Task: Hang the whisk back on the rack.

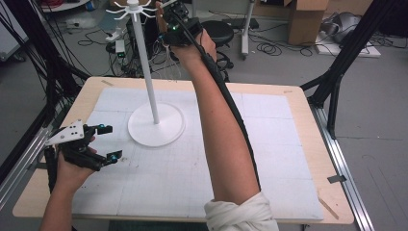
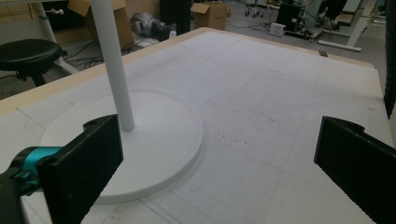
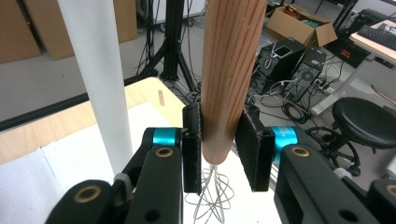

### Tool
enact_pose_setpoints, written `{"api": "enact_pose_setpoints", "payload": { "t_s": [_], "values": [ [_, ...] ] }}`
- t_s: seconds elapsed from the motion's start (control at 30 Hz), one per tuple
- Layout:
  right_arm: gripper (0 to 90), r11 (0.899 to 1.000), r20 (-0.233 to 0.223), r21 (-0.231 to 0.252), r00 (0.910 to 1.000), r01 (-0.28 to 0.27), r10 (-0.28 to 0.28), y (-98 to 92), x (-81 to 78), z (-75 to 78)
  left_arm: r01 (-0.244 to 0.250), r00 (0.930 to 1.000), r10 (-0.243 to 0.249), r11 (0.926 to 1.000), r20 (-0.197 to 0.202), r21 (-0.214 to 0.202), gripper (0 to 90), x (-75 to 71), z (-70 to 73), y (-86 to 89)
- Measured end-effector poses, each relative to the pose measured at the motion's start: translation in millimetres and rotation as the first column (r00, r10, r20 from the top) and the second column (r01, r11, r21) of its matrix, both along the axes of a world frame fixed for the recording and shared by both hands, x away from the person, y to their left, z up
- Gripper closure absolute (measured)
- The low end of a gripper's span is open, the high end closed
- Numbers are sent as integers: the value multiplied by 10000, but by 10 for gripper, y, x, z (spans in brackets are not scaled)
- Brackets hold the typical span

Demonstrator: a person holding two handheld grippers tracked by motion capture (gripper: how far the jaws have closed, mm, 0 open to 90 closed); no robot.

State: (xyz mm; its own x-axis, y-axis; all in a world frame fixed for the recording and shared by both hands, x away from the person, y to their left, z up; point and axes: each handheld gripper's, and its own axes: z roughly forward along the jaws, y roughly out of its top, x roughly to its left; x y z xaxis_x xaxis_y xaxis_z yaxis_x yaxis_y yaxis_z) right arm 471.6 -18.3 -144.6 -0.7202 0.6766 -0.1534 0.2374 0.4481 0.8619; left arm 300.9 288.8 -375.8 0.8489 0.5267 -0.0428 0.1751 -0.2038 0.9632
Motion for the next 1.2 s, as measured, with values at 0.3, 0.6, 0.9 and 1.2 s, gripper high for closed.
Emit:
{"api": "enact_pose_setpoints", "payload": {
  "t_s": [0.3,0.6,0.9,1.2],
  "values": [
    [720,9996,123,-229,9998,170,-167,20,-38,2,-7,10000,7,10000,-47,13,18,-2,-4,-12],
    [721,9955,68,-873,9993,376,-372,61,25,51,12,10000,-11,10000,-54,61,18,7,-12,-14],
    [720,9970,-141,-767,9998,107,-118,136,17,46,17,10000,-17,10000,-50,39,18,2,-7,-5],
    [648,9956,-130,-933,9999,-39,27,166,-13,28,8,10000,-8,10000,-28,55,18,0,-5,-4]
  ]
}}
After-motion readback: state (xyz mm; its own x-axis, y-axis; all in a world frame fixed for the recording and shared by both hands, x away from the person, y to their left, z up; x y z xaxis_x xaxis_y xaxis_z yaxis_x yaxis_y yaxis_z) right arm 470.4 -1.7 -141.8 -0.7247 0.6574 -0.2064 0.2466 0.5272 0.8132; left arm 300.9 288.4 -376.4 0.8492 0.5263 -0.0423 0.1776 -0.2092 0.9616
